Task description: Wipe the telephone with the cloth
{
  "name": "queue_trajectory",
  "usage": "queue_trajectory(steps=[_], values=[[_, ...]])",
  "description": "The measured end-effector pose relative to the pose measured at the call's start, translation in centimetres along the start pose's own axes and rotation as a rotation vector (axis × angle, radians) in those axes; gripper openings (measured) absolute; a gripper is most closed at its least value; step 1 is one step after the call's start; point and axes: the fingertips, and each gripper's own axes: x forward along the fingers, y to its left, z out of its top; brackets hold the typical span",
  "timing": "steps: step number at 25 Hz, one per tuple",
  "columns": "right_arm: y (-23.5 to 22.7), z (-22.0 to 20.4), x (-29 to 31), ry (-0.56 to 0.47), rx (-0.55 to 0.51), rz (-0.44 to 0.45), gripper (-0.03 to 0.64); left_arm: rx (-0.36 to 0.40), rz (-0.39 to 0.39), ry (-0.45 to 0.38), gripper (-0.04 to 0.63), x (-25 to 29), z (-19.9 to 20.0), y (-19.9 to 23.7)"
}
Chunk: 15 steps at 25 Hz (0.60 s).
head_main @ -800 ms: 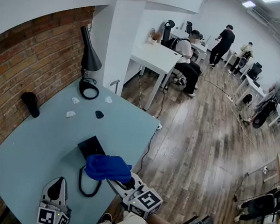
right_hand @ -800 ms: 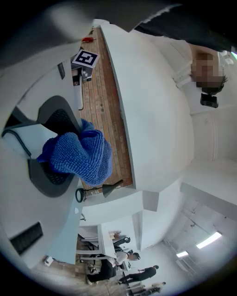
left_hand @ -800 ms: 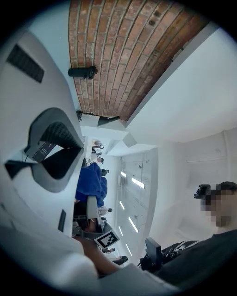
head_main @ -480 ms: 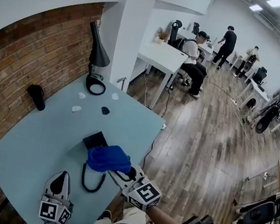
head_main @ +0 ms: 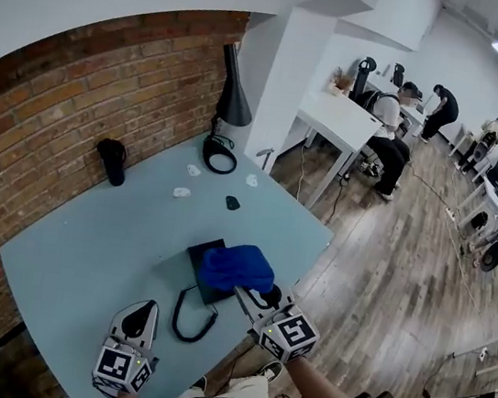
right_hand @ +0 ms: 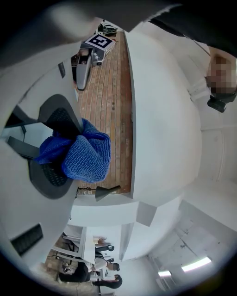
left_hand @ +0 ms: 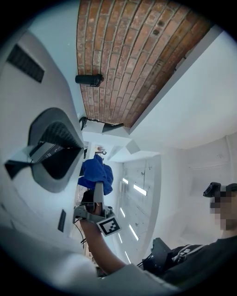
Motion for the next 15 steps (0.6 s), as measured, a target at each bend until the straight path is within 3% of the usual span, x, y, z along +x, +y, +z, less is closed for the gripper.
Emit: queue_trajectory(steps=[5, 15], values=[[-1.5, -0.5, 2.2, 0.042, -0.001, 0.014, 0.172, 0.011, -0.002, 0.035, 0.005, 0.0, -1.4, -0.3], [-3.2, -2.6, 7.6, 0.184, -0.231, 0.053, 0.172, 0.001, 0.064, 0.069, 0.005, -1.1, -2.3, 2.0]])
